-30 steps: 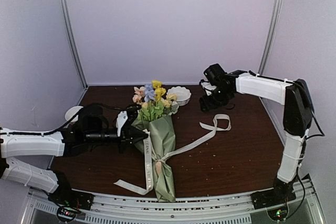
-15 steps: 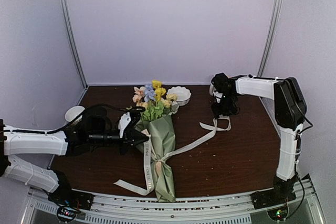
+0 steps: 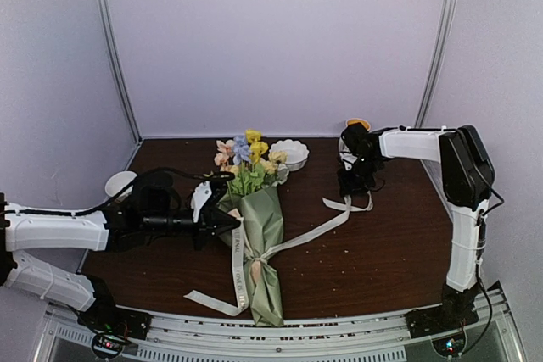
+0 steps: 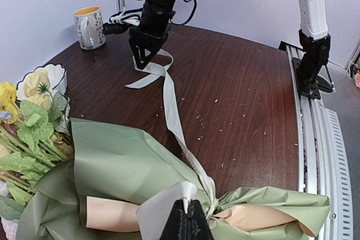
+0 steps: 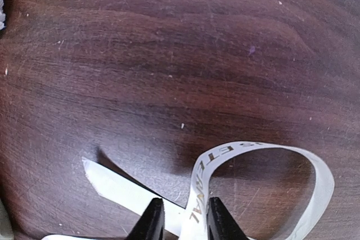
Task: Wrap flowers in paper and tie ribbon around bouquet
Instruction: Cross the half-tied ribbon over the folded bouquet.
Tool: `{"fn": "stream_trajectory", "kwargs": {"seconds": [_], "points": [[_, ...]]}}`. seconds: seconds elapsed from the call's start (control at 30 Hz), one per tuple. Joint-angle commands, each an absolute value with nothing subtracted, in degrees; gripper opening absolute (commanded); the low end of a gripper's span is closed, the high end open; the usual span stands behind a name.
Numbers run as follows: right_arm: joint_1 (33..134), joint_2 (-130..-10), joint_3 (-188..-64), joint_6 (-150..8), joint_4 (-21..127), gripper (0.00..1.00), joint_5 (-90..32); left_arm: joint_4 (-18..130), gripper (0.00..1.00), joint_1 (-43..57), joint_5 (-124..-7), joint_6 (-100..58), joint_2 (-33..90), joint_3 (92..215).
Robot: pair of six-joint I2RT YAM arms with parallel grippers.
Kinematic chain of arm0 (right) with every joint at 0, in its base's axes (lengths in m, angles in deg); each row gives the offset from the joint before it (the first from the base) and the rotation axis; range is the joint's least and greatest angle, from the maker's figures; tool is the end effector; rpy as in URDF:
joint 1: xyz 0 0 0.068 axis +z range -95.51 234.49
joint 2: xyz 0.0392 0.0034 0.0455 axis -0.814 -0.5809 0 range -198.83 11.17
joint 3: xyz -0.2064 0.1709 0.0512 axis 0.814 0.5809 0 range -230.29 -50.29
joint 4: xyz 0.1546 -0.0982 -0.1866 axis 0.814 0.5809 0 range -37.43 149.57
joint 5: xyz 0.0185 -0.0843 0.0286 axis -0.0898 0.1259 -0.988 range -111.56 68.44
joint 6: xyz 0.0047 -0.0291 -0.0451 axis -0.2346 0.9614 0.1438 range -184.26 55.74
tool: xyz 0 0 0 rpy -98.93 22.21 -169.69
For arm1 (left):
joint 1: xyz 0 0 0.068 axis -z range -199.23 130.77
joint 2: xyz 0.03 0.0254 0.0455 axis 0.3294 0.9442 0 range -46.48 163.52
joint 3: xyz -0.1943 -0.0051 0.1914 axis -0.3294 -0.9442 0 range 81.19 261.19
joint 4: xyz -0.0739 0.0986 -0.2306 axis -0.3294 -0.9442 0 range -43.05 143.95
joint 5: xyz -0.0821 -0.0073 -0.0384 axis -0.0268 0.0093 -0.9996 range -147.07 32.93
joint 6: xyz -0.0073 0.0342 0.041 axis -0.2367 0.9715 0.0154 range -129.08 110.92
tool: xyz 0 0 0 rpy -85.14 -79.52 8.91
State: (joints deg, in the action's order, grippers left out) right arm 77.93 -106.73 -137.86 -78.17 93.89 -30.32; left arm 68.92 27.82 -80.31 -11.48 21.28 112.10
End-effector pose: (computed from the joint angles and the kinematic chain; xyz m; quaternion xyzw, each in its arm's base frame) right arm 0.3829 0.1720 0.1712 -0.0938 0.9799 0.1223 0.1264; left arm 0.1607 -0.1934 0.2191 0.4126 0.7078 -0.3810 0.4284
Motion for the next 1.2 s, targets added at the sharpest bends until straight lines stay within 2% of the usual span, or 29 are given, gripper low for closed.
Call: {"fn": "stream_trajectory", "kwargs": {"seconds": [0.0, 0.1, 0.27, 0.53, 0.7, 0.8, 0.9, 1.03, 1.17], "points": [[78.3, -106.6, -139.6, -79.7, 94.4, 0.30, -28.4, 70.0, 0.00, 28.1, -79.7, -11.0, 19.6, 113.0], [78.3, -108.6, -139.6, -80.2, 94.4, 0.28, -29.9, 70.0, 0.00, 28.1, -79.8, -11.3, 18.9, 112.5], [78.7, -106.9, -137.5, -79.6, 92.1, 0.01, -32.9, 68.9, 0.00, 28.1, -79.1, -10.8, 17.7, 112.1], [82.1, -97.6, -138.2, -77.9, 87.1, 0.00, -48.1, 69.0, 0.00, 28.1, -78.6, -10.5, 18.7, 111.9], [95.6, -92.4, -147.1, -75.2, 86.4, 0.00, -55.1, 70.1, 0.00, 28.8, -77.9, -10.3, 18.5, 110.6], [105.0, -97.2, -160.2, -72.4, 92.1, 0.00, -54.2, 71.2, 0.00, 29.0, -77.3, -9.9, 18.1, 109.6], [109.9, -103.4, -171.2, -74.6, 94.6, 0.00, -56.2, 72.6, 0.00, 29.5, -77.7, -9.9, 16.6, 108.3], [111.4, -107.6, -173.5, -80.6, 89.1, 0.00, -57.0, 77.3, 0.00, 30.3, -76.8, -10.7, 13.5, 103.6], [111.6, -111.6, -174.7, -83.4, 90.4, 0.00, -56.7, 78.4, 0.00, 30.6, -76.5, -11.6, 11.7, 101.8]]}}
